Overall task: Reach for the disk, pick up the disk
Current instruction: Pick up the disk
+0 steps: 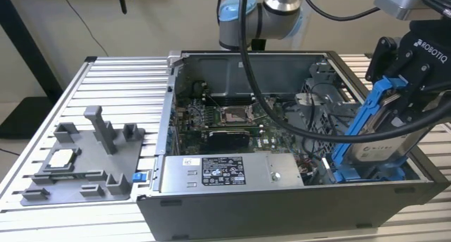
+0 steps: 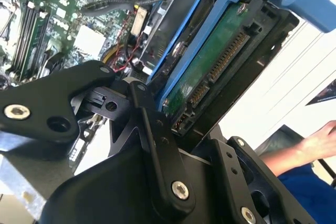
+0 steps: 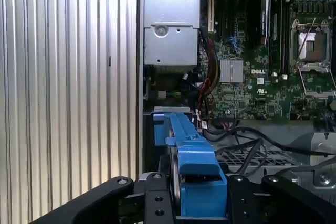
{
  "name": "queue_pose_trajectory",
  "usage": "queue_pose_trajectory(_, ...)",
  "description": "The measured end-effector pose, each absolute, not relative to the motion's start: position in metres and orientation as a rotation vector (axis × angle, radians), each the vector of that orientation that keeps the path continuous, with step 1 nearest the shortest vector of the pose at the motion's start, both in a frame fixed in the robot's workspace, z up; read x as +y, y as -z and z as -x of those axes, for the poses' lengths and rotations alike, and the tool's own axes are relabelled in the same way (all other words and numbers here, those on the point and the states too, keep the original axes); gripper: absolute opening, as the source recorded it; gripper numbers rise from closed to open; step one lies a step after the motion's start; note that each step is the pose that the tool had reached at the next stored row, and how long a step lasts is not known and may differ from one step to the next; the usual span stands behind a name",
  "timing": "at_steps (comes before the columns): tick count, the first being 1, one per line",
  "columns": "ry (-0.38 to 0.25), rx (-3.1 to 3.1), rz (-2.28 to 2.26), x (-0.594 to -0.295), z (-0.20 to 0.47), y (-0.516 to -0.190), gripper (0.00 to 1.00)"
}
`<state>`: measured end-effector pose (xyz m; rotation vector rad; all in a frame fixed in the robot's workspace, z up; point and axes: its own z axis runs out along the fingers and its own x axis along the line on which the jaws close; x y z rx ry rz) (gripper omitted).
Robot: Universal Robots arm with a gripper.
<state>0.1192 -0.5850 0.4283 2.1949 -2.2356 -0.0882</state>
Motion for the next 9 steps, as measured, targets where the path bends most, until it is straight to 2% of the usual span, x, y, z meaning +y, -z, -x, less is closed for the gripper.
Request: queue_pose_trajectory(9,0.089,-2.238,-2.192,-0.5862,-0.1206,-0.4282,0.00)
